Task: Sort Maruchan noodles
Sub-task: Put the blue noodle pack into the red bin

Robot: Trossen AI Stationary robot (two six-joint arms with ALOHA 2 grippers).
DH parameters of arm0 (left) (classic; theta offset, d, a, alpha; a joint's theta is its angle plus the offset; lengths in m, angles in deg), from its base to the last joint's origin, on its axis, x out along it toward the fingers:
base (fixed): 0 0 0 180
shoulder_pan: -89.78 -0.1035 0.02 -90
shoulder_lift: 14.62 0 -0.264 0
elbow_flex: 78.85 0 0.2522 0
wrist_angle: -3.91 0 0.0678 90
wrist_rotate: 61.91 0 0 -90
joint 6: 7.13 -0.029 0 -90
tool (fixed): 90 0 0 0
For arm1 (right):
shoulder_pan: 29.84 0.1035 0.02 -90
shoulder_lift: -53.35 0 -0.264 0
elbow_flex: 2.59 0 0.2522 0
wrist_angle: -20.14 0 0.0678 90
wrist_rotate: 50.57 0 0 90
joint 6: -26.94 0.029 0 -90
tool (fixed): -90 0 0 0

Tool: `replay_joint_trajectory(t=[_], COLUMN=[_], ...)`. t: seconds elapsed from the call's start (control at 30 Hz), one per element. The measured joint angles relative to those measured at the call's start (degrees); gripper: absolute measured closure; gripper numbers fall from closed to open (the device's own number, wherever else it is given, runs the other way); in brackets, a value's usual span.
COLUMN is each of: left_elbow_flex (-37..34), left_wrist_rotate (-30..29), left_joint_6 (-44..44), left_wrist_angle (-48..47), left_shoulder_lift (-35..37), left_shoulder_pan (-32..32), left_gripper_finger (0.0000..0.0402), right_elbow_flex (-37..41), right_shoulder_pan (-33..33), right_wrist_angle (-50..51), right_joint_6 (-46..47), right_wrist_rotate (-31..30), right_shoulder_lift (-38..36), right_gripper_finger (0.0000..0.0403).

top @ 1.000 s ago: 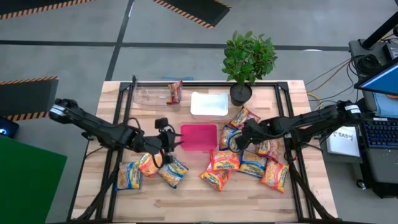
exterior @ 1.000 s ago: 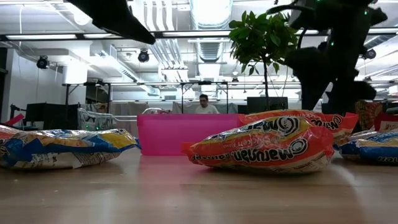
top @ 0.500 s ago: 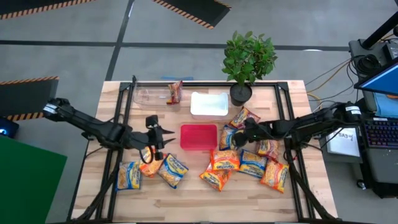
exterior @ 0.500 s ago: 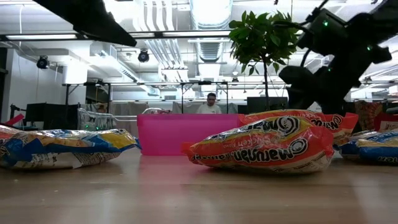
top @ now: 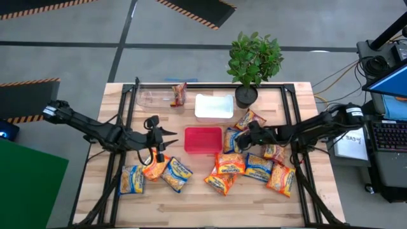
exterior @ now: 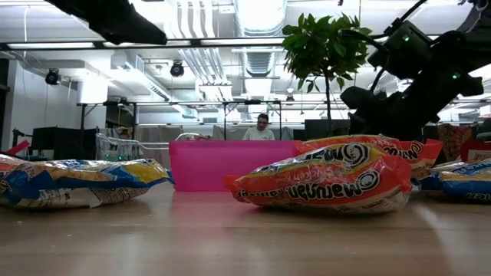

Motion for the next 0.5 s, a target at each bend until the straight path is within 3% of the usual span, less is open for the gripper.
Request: replay_joint_trajectory(t=[0.27,0.43,0.5], left_elbow_flex=[0.0,-0.2,-0.5], left_wrist_rotate=[-1.2,-1.4,-0.9], left_joint_6=[-0.7,-0.8,-0.5], left_wrist_angle=[1.0,1.5,1.9], left_shoulder_lift=[-0.1,-0.3,-0.6], left_shoulder_pan=[0.0,0.0,0.0], left_gripper_finger=[0.0302,0.0302,0.0302], right_elbow_flex=[-2.9,-4.0,-4.8], right_shoulder_pan=[0.0,0.0,0.0], right_wrist_angle=[-0.4,0.3,0.4], right_joint_6=[-1.2,-2.3,-3.2], right_wrist_rotate=[0.1,0.2,0.3], right_shoulder_lift=[2.5,-0.7,-2.7], right_gripper_finger=[0.0282,0.037,0.0386])
